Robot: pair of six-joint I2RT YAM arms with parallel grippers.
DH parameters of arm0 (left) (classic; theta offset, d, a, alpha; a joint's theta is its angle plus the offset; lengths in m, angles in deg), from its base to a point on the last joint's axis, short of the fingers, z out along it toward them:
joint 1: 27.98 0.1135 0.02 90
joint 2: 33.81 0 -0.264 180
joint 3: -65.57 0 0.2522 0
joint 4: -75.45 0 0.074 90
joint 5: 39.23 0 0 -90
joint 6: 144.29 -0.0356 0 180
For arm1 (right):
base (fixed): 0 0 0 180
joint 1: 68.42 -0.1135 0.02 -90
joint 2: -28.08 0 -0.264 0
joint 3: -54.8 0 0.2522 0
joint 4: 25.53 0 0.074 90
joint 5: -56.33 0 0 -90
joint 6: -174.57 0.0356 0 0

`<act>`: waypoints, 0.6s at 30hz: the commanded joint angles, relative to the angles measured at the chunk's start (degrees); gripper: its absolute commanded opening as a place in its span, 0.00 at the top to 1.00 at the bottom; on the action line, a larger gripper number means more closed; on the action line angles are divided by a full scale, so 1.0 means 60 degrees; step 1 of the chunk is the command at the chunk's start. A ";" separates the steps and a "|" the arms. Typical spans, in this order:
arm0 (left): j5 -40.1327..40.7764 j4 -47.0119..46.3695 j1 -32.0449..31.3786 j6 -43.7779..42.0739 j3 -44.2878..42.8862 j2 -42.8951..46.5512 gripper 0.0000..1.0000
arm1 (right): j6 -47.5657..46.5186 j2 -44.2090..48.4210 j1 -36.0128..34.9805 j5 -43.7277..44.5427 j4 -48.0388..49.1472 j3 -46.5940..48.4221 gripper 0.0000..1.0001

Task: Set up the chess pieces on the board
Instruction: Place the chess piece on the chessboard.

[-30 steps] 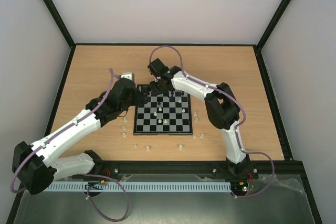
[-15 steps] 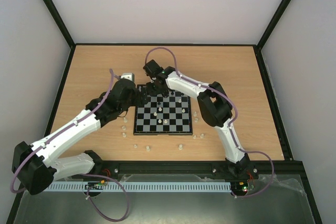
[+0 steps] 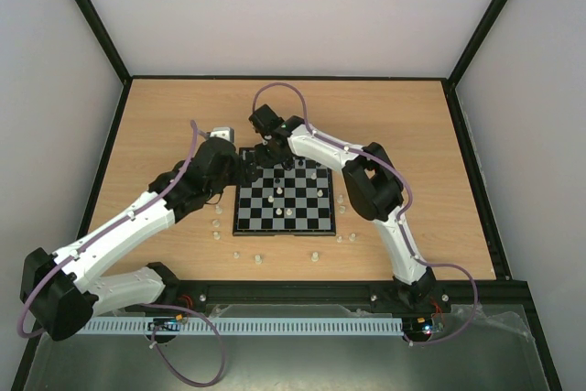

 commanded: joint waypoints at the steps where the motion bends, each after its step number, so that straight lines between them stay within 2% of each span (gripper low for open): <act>1: 0.0065 -0.0040 -0.0036 0.0057 0.0175 0.0165 0.01 | -0.0115 -0.0146 -0.0036 0.0094 -0.0569 0.0213 0.93; 4: 0.0067 -0.0027 -0.0036 0.0069 0.0158 0.0194 0.00 | -0.0112 -0.0108 -0.0044 0.0078 -0.0568 0.0210 0.87; 14: 0.0061 0.0101 -0.0054 0.0049 0.0034 0.0333 0.00 | -0.0135 0.0524 -0.0041 -0.0090 -0.0200 -0.0218 0.78; 18: 0.0081 0.0177 -0.0080 0.0070 -0.0014 0.0430 0.00 | -0.0088 0.1357 -0.0044 -0.0054 0.0114 -0.0914 0.69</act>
